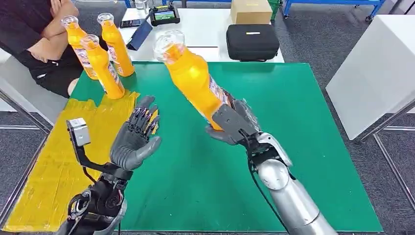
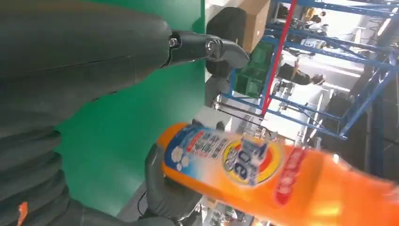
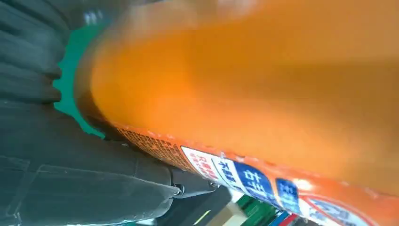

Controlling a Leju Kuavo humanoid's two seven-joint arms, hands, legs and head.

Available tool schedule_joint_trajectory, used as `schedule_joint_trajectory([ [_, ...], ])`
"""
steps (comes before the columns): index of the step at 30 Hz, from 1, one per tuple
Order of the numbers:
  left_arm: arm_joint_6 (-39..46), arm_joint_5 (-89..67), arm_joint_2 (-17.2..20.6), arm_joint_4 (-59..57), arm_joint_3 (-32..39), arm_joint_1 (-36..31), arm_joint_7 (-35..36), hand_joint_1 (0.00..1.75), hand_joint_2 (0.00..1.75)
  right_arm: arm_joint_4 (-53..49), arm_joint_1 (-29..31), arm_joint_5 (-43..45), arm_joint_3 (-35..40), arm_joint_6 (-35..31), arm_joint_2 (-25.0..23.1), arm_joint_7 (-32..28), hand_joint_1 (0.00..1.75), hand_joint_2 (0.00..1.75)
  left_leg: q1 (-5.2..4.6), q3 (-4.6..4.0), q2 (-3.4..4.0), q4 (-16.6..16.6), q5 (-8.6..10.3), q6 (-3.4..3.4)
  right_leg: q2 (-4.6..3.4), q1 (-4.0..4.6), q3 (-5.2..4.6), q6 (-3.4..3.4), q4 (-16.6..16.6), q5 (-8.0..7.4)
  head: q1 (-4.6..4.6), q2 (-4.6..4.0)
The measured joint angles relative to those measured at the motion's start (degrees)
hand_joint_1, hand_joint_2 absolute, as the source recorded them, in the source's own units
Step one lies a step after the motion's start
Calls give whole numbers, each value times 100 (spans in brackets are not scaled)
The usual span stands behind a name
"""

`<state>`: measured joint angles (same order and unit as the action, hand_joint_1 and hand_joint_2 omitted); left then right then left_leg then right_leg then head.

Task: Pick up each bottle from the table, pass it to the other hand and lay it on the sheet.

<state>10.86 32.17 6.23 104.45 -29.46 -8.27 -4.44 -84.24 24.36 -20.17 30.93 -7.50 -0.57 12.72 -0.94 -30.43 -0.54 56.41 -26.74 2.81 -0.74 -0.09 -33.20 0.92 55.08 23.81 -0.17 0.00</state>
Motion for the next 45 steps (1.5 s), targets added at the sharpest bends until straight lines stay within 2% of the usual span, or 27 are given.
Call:
schedule_joint_trajectory([
  [17,802,-1053,-295,190,-103,23,-347,0,175,601,534,46,992,660,-786,463,175,175,2,-3,-4,0,1,-1,1,0,0,0,2,1,2,0],
  [32,1169,-1040,-302,476,114,400,-539,0,175,636,538,133,2207,806,-870,546,175,175,1,-2,-1,-1,0,-1,0,0,-1,-1,1,1,2,0],
  [33,1187,-1010,-288,502,120,449,-564,161,175,636,542,133,2267,806,-863,557,175,175,1,-2,1,-1,0,-1,-1,0,-2,-1,1,1,0,0],
  [34,1191,-992,-275,516,125,489,-575,175,175,636,549,135,2328,806,-857,570,175,175,1,-2,1,-1,0,-1,-1,0,-3,-1,1,1,0,0],
  [45,1226,-935,-221,616,181,623,-772,175,175,782,875,409,2679,798,-747,465,175,175,1,-2,1,-1,1,-2,-1,0,-4,-1,1,1,0,0],
])
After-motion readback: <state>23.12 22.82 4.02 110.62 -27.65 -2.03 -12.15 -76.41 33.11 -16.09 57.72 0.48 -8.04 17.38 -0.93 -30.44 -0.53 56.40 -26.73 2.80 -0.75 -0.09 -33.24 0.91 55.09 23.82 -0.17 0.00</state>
